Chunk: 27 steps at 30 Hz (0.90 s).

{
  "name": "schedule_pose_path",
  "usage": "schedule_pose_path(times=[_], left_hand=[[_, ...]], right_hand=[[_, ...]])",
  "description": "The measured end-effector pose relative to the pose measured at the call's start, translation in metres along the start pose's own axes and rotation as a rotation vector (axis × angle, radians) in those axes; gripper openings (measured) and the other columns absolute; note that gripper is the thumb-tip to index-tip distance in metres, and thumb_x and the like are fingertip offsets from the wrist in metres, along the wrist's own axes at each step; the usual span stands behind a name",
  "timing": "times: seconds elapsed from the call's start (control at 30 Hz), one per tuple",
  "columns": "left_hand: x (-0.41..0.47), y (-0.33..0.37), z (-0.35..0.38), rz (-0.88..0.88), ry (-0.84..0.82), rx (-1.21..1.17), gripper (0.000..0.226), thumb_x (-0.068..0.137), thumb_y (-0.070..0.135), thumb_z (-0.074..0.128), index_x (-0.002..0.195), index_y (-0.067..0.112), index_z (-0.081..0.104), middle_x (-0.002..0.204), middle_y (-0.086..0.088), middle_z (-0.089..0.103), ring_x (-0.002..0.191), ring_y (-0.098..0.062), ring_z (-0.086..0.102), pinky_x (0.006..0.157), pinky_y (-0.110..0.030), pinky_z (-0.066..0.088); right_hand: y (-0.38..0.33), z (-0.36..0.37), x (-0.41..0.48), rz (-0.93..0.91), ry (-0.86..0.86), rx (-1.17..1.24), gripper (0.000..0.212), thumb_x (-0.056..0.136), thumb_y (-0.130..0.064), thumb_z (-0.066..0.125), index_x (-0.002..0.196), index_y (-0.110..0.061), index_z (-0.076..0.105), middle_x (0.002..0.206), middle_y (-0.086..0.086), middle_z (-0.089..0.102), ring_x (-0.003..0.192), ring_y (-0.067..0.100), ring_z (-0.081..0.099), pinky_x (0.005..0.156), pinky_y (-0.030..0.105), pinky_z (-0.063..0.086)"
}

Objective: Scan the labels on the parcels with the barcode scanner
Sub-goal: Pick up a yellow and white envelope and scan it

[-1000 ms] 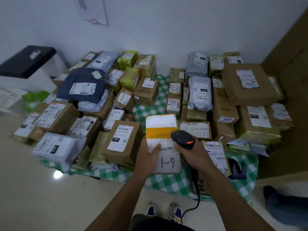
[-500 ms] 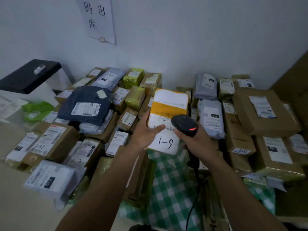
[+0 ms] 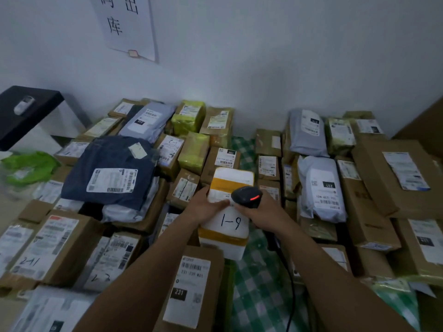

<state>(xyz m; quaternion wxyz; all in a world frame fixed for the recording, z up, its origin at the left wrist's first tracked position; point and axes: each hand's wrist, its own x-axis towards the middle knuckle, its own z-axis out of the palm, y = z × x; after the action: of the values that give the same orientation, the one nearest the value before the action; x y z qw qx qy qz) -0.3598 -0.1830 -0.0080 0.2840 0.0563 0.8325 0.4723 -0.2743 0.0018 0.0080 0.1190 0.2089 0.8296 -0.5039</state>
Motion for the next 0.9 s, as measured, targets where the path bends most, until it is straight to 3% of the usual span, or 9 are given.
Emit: schedule_pose_path(times=[0.13,0.23,0.3,0.33,0.47,0.6,0.7,0.8,0.9], left_hand=[[0.012,-0.011,-0.005,-0.017,-0.031,0.093,0.032,0.095,0.039,0.072,0.123,0.023,0.068,0.124,-0.004,0.070,0.113,-0.023,0.066,0.093,-0.037,0.052],[0.018,-0.018,-0.014,-0.043,-0.015,0.068,0.025,0.097,0.036,0.070,0.118,0.023,0.062,0.116,-0.001,0.066,0.104,-0.020,0.062,0.086,-0.032,0.048],[0.024,-0.025,-0.019,-0.064,0.006,0.044,0.037,0.096,0.039,0.071,0.124,0.020,0.058,0.116,0.001,0.062,0.100,-0.016,0.058,0.084,-0.031,0.046],[0.026,-0.029,-0.020,-0.064,0.012,0.042,0.043,0.095,0.040,0.072,0.129,0.018,0.058,0.119,0.000,0.063,0.100,-0.015,0.058,0.084,-0.031,0.047],[0.024,-0.043,-0.016,-0.061,0.071,-0.085,0.052,0.092,0.039,0.076,0.135,0.019,0.056,0.127,-0.002,0.067,0.109,-0.020,0.066,0.093,-0.043,0.057],[0.019,-0.051,-0.012,0.018,0.142,-0.145,0.052,0.091,0.036,0.077,0.136,0.021,0.056,0.124,0.003,0.067,0.109,-0.016,0.066,0.086,-0.033,0.055],[0.013,-0.062,-0.005,0.004,0.153,-0.175,0.057,0.091,0.034,0.077,0.140,0.021,0.051,0.126,0.006,0.063,0.110,-0.014,0.064,0.087,-0.033,0.054],[0.008,-0.068,0.002,-0.004,0.159,-0.192,0.052,0.093,0.029,0.075,0.137,0.026,0.047,0.123,0.008,0.058,0.107,-0.011,0.058,0.085,-0.029,0.047],[0.013,-0.067,0.006,-0.021,0.147,-0.182,0.062,0.093,0.031,0.076,0.145,0.022,0.043,0.126,0.005,0.059,0.106,-0.011,0.058,0.080,-0.026,0.047]], right_hand=[[0.011,0.019,0.021,0.029,-0.035,-0.040,0.088,0.056,-0.087,0.073,0.129,-0.040,0.058,0.114,-0.014,0.072,0.103,0.008,0.069,0.089,0.043,0.061],[-0.003,0.026,0.022,0.042,-0.011,-0.003,0.066,0.067,-0.074,0.078,0.121,-0.043,0.056,0.111,-0.015,0.069,0.103,0.010,0.068,0.089,0.043,0.061],[-0.010,0.029,0.023,0.035,-0.011,0.011,0.049,0.075,-0.064,0.079,0.115,-0.046,0.057,0.106,-0.015,0.070,0.101,0.011,0.068,0.087,0.045,0.062],[-0.010,0.031,0.025,0.028,-0.017,0.009,0.052,0.074,-0.064,0.079,0.117,-0.044,0.058,0.106,-0.015,0.070,0.100,0.011,0.068,0.087,0.045,0.062],[-0.010,0.034,0.023,0.031,0.009,0.033,0.049,0.087,-0.044,0.081,0.121,-0.038,0.046,0.103,-0.025,0.057,0.093,-0.005,0.057,0.083,0.028,0.055],[-0.010,0.035,0.019,0.017,0.023,0.020,0.054,0.089,-0.042,0.080,0.129,-0.034,0.045,0.107,-0.023,0.057,0.092,-0.008,0.054,0.070,0.012,0.040],[-0.009,0.041,0.014,0.025,0.009,0.033,0.057,0.087,-0.042,0.082,0.132,-0.031,0.047,0.117,-0.015,0.060,0.109,0.007,0.059,0.074,0.014,0.043],[-0.006,0.049,0.009,0.011,-0.011,0.039,0.051,0.088,-0.036,0.082,0.126,-0.034,0.047,0.118,-0.013,0.061,0.110,0.007,0.058,0.086,0.021,0.048],[-0.001,0.047,0.012,0.022,0.010,0.084,0.051,0.087,-0.038,0.083,0.127,-0.035,0.053,0.118,-0.014,0.066,0.112,0.007,0.062,0.093,0.030,0.052]])
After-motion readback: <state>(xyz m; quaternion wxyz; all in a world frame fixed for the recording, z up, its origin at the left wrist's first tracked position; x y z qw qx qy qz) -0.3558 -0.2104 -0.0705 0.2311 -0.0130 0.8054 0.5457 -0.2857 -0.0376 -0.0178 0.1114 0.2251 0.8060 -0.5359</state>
